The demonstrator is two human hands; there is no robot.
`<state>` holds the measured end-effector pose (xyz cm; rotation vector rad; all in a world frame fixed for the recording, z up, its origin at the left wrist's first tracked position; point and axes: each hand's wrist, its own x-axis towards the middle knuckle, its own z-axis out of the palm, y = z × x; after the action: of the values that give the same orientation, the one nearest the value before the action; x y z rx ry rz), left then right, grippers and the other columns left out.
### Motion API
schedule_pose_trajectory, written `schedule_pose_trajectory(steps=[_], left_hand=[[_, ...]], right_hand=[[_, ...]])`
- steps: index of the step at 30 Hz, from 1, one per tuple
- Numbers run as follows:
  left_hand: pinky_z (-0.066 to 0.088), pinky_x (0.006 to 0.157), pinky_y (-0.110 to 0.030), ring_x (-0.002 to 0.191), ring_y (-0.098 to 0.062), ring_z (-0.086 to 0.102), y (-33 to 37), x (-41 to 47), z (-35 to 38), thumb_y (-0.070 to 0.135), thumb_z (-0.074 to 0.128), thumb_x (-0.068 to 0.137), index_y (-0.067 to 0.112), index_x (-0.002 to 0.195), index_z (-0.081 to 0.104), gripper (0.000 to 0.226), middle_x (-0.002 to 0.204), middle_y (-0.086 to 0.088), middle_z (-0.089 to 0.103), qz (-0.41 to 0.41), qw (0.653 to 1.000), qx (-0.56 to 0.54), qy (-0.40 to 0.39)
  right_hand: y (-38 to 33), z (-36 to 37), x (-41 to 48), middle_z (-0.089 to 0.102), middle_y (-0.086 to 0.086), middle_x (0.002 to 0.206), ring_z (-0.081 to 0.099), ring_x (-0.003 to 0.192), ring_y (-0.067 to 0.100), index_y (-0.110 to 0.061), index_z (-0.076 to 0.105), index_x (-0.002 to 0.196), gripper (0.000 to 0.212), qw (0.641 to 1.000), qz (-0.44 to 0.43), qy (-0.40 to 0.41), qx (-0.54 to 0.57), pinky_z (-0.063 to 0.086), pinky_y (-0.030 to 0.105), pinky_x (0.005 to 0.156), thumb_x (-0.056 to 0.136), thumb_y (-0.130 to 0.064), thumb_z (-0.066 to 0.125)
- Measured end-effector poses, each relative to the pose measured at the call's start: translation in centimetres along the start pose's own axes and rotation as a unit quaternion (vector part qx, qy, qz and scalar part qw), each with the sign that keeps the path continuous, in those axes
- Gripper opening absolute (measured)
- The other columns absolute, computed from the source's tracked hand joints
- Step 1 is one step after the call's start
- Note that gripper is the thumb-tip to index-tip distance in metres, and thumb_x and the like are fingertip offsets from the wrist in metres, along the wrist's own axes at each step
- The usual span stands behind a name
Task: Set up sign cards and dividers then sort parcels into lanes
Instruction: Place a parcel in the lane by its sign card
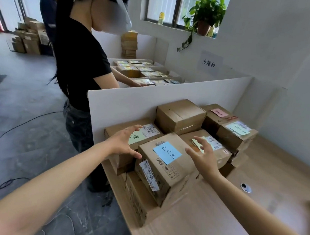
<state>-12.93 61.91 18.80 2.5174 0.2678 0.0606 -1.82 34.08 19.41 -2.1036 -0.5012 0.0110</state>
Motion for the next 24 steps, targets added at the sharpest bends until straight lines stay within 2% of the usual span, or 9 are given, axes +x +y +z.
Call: schedule_pose_trajectory(steps=[2, 7, 10, 12, 14, 17, 19, 21, 24], left_hand=[[0.03, 0.112, -0.043, 0.137, -0.02, 0.031, -0.3, 0.7, 0.0, 0.049, 0.086, 0.054, 0.037, 0.143, 0.022, 0.11, 0.148, 0.006, 0.034, 0.009, 1.0, -0.001, -0.011], [0.025, 0.11, -0.032, 0.137, -0.015, 0.03, -0.7, 2.6, 0.1, 0.045, 0.088, 0.055, 0.033, 0.143, 0.025, 0.109, 0.149, 0.008, 0.033, 0.051, 0.997, 0.003, -0.061], [0.021, 0.11, -0.025, 0.137, -0.011, 0.03, -1.0, 3.8, 0.5, 0.041, 0.089, 0.056, 0.032, 0.143, 0.026, 0.107, 0.148, 0.008, 0.034, 0.087, 0.992, 0.003, -0.095], [0.021, 0.113, -0.028, 0.138, -0.011, 0.029, -1.1, 4.3, 0.7, 0.041, 0.089, 0.056, 0.034, 0.143, 0.026, 0.108, 0.149, 0.009, 0.033, 0.109, 0.988, 0.007, -0.112], [0.023, 0.115, -0.034, 0.138, -0.011, 0.028, -1.3, 4.9, 0.8, 0.042, 0.088, 0.056, 0.037, 0.142, 0.024, 0.108, 0.149, 0.01, 0.031, 0.128, 0.983, 0.012, -0.133], [0.022, 0.114, -0.034, 0.138, -0.01, 0.026, -1.4, 5.7, 0.9, 0.042, 0.087, 0.057, 0.039, 0.142, 0.024, 0.106, 0.151, 0.012, 0.029, 0.161, 0.974, 0.011, -0.158], [0.023, 0.115, -0.033, 0.138, -0.008, 0.026, -1.6, 6.2, 0.8, 0.045, 0.087, 0.055, 0.04, 0.143, 0.023, 0.109, 0.151, 0.013, 0.029, 0.181, 0.969, 0.009, -0.169], [0.024, 0.116, -0.036, 0.139, -0.008, 0.026, -1.9, 6.7, 0.9, 0.049, 0.087, 0.052, 0.044, 0.142, 0.021, 0.111, 0.151, 0.014, 0.029, 0.196, 0.964, 0.005, -0.18], [0.026, 0.115, -0.04, 0.138, -0.01, 0.027, -1.9, 7.0, 0.8, 0.049, 0.085, 0.054, 0.05, 0.139, 0.017, 0.109, 0.15, 0.012, 0.03, 0.213, 0.955, -0.002, -0.205]], right_hand=[[0.2, 0.0, -0.1, 0.048, 0.001, 0.136, 0.039, 0.115, 0.01, -0.024, 0.051, 0.129, 0.05, 1.0, 0.01, 0.005, 0.003, 0.037, 0.04, 0.102, 0.084, -0.029, 0.071], [0.9, 0.3, -0.6, 0.042, 0.001, 0.141, 0.036, 0.126, 0.016, -0.033, 0.047, 0.126, 0.049, 0.999, 0.037, 0.001, -0.001, 0.035, 0.048, 0.108, 0.083, -0.031, 0.071], [1.1, 0.8, -1.5, 0.043, 0.0, 0.137, 0.037, 0.125, 0.016, -0.04, 0.044, 0.12, 0.05, 0.998, 0.057, -0.001, 0.012, 0.04, 0.051, 0.106, 0.078, -0.039, 0.073], [1.0, 1.3, -2.2, 0.041, 0.0, 0.137, 0.036, 0.128, 0.022, -0.043, 0.044, 0.118, 0.053, 0.997, 0.071, 0.007, -0.002, 0.04, 0.052, 0.105, 0.074, -0.042, 0.073], [0.8, 1.8, -2.6, 0.033, 0.003, 0.146, 0.025, 0.136, 0.027, -0.041, 0.045, 0.122, 0.054, 0.995, 0.088, 0.03, -0.047, 0.034, 0.052, 0.109, 0.077, -0.035, 0.075], [0.1, 2.3, -3.4, 0.008, 0.005, 0.159, 0.004, 0.145, 0.031, -0.04, 0.045, 0.131, 0.062, 0.989, 0.089, 0.062, -0.103, 0.023, 0.056, 0.112, 0.077, -0.032, 0.076], [-0.4, 2.7, -4.1, 0.0, 0.008, 0.159, 0.001, 0.146, 0.031, -0.04, 0.044, 0.133, 0.065, 0.986, 0.119, 0.072, -0.097, 0.021, 0.054, 0.113, 0.078, -0.03, 0.075], [-0.6, 3.2, -5.0, 0.002, 0.011, 0.158, 0.006, 0.146, 0.032, -0.042, 0.042, 0.134, 0.066, 0.984, 0.151, 0.068, -0.071, 0.024, 0.05, 0.114, 0.078, -0.03, 0.075], [-0.7, 4.1, -6.5, 0.024, 0.012, 0.149, 0.022, 0.141, 0.031, -0.046, 0.038, 0.131, 0.068, 0.985, 0.155, 0.057, -0.041, 0.033, 0.048, 0.111, 0.077, -0.033, 0.076]])
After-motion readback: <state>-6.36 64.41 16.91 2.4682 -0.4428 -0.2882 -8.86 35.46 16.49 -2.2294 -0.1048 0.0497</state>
